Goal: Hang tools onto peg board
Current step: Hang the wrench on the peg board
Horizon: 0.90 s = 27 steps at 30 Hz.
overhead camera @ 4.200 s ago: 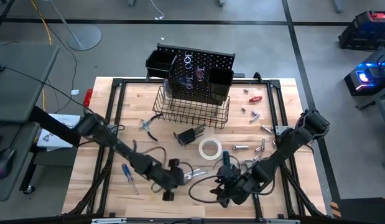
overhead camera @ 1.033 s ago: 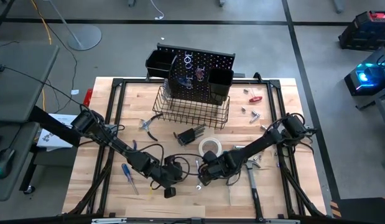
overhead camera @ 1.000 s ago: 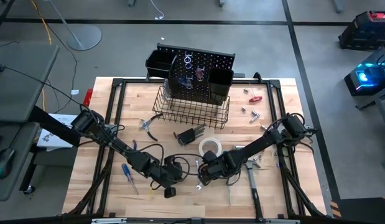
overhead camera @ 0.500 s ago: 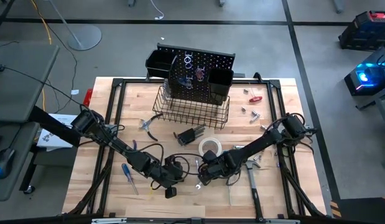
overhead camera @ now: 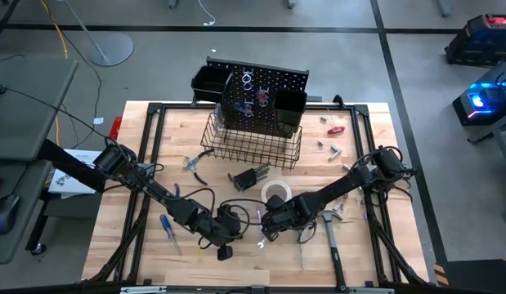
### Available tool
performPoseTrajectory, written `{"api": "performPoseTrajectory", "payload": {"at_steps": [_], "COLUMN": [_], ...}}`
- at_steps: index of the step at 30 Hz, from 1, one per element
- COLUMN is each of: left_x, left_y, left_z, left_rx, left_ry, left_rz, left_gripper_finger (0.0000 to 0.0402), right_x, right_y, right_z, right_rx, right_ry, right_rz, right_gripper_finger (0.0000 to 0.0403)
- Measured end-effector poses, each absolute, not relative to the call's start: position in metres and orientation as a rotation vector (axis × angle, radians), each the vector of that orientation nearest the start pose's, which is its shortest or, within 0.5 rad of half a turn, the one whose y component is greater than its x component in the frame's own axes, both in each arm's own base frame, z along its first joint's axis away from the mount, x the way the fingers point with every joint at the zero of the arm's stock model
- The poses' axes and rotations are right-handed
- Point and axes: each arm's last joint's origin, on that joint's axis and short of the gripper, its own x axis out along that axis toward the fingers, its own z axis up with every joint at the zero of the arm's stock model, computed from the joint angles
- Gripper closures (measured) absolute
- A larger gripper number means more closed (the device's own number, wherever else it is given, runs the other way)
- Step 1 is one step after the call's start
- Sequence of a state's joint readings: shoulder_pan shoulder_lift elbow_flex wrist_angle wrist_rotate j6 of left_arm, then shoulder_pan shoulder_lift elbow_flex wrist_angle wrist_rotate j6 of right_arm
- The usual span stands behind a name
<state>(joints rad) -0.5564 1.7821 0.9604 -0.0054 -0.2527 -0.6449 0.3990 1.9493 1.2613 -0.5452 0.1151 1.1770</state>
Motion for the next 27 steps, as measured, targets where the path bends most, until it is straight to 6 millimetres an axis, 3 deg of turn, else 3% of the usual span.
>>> {"api": "performPoseTrajectory", "payload": {"at_steps": [13, 27], "left_x": [0.303, 0.308], "left_y": [-0.180, -0.185], "left_z": [0.153, 0.161], "left_rx": [-0.293, -0.329], "left_ry": [0.803, 0.717], "left_rz": [-0.031, -0.078], "left_gripper_finger": [0.0401, 0.0402], "right_x": [0.347, 0.354], "right_y": [0.143, 0.145], "right_z": [0.142, 0.115], "right_rx": [0.677, 0.672], "right_ry": [1.181, 1.184], "right_rz": [-0.493, -0.541], "right_gripper_finger": [0.0403, 0.0403]}}
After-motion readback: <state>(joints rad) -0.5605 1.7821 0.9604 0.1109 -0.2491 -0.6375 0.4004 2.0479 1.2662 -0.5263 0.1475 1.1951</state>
